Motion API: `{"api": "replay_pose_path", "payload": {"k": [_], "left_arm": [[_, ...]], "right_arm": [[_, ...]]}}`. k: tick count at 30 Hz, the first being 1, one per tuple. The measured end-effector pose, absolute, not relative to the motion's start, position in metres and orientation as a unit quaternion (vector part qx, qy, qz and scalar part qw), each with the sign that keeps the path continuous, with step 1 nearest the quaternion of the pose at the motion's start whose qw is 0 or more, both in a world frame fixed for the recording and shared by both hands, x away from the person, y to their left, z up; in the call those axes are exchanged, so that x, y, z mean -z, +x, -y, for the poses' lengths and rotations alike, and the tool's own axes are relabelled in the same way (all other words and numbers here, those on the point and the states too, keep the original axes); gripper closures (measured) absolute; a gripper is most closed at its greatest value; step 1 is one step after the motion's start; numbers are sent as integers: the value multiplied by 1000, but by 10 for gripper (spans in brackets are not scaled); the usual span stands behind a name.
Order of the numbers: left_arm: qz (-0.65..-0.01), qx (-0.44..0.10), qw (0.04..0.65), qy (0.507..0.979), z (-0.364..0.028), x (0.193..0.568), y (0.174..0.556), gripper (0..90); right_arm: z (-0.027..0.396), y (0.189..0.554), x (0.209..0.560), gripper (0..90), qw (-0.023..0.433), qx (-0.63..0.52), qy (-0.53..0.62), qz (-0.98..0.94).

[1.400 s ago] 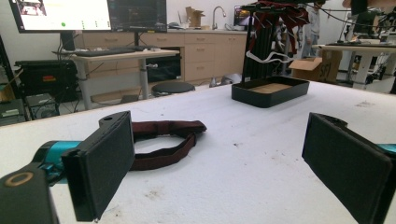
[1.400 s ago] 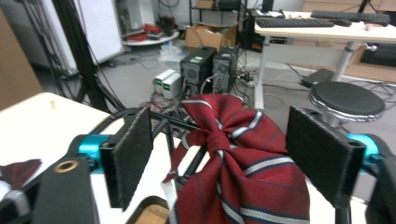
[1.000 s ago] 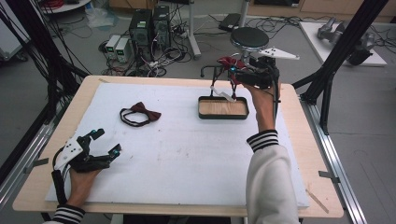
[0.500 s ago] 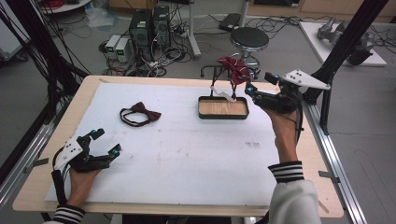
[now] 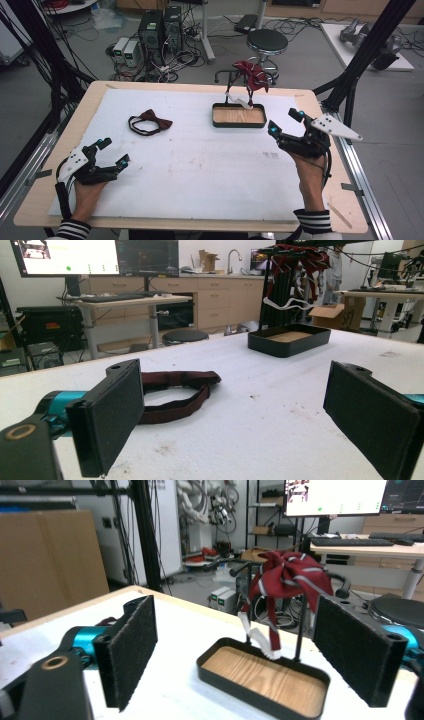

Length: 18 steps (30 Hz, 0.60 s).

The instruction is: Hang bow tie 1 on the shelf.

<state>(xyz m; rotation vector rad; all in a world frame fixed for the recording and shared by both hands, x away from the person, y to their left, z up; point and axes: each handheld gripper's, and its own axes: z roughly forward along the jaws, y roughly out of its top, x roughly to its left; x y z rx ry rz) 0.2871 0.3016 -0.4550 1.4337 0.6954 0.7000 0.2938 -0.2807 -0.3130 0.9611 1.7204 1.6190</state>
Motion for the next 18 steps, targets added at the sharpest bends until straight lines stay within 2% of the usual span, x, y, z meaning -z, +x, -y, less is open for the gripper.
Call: {"api": "replay_pose_path", "payload": {"k": [10, 18], "left_arm": [[-304, -306, 646, 630, -302, 455, 287, 96], [-303, -308, 646, 629, -302, 455, 287, 96]], "right_arm": [[271, 268, 356, 118, 295, -606, 354, -648], [264, 263, 371, 111, 310, -596, 343, -656]]}}
